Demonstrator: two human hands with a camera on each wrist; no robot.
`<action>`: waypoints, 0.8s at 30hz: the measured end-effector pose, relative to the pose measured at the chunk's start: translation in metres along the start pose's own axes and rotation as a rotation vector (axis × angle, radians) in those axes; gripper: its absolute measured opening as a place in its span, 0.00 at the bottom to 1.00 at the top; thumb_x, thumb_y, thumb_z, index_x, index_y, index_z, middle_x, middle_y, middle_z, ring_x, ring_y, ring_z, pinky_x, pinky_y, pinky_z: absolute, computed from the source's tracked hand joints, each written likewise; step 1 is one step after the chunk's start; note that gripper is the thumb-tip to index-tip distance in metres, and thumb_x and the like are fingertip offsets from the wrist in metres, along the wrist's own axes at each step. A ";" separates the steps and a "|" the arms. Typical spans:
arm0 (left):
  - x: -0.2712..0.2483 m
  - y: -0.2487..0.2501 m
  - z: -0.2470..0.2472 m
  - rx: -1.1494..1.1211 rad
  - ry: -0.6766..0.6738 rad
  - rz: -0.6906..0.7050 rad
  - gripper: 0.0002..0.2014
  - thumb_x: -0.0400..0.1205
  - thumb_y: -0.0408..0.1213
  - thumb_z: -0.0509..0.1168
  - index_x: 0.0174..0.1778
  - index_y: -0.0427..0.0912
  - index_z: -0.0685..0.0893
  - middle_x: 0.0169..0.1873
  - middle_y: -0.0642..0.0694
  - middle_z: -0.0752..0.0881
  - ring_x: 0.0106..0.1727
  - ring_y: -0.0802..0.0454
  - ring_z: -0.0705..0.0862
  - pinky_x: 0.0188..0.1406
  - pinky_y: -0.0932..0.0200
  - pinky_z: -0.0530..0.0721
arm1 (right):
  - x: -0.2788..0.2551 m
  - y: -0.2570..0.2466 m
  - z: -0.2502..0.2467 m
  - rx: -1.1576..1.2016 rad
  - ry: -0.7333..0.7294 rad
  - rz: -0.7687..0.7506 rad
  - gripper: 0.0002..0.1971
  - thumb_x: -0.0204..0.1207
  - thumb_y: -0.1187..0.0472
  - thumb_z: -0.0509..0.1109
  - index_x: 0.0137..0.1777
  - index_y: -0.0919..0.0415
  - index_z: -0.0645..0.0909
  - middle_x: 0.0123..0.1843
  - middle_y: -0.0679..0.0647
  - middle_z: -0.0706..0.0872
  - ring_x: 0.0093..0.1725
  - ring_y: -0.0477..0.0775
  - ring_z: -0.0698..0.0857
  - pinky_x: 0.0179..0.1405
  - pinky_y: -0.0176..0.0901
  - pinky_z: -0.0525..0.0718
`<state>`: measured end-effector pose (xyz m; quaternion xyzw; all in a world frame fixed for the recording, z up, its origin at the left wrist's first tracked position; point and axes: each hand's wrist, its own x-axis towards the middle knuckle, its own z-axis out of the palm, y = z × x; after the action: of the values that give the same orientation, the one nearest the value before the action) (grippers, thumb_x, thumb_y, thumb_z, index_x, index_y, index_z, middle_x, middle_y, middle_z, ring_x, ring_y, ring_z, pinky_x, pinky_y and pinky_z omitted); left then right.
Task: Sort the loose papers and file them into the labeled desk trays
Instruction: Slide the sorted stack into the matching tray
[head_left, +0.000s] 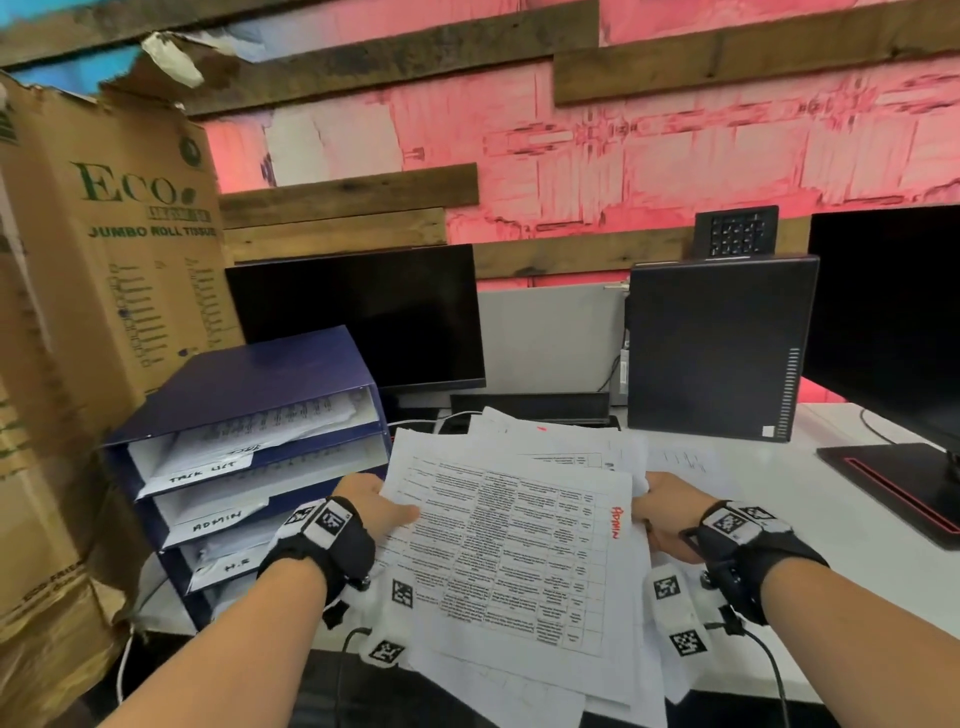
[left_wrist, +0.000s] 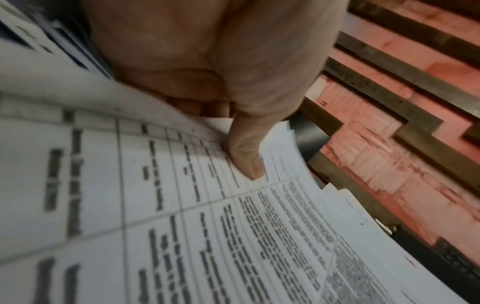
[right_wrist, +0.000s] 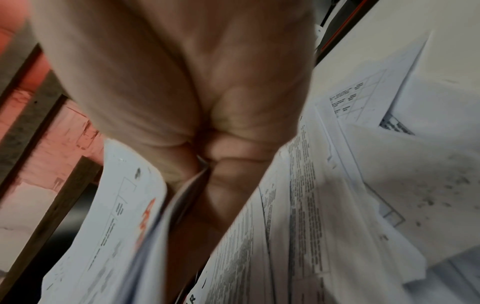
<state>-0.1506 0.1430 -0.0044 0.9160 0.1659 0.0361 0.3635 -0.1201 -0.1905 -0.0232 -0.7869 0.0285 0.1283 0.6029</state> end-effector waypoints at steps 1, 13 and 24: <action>0.002 -0.004 -0.001 -0.059 0.018 -0.014 0.08 0.73 0.38 0.77 0.41 0.41 0.84 0.40 0.46 0.87 0.37 0.53 0.83 0.35 0.61 0.80 | -0.001 -0.002 0.001 0.024 -0.006 -0.004 0.07 0.77 0.69 0.67 0.53 0.68 0.83 0.48 0.68 0.90 0.51 0.70 0.88 0.54 0.69 0.85; -0.031 -0.066 -0.058 -0.304 0.256 -0.184 0.18 0.81 0.38 0.68 0.62 0.31 0.81 0.60 0.32 0.84 0.60 0.34 0.83 0.58 0.48 0.82 | 0.000 -0.029 0.053 0.150 -0.135 -0.080 0.10 0.80 0.70 0.65 0.59 0.63 0.80 0.56 0.63 0.89 0.55 0.66 0.88 0.55 0.67 0.85; -0.090 -0.136 -0.085 0.216 0.217 -0.334 0.20 0.89 0.34 0.47 0.77 0.39 0.66 0.71 0.38 0.75 0.71 0.43 0.76 0.65 0.54 0.76 | 0.006 -0.071 0.096 -0.372 0.308 -0.346 0.10 0.76 0.70 0.65 0.52 0.74 0.83 0.52 0.71 0.87 0.52 0.70 0.85 0.55 0.61 0.84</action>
<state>-0.2896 0.2617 -0.0295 0.9002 0.3564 0.0555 0.2440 -0.1163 -0.0784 0.0194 -0.8872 -0.0387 -0.0944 0.4500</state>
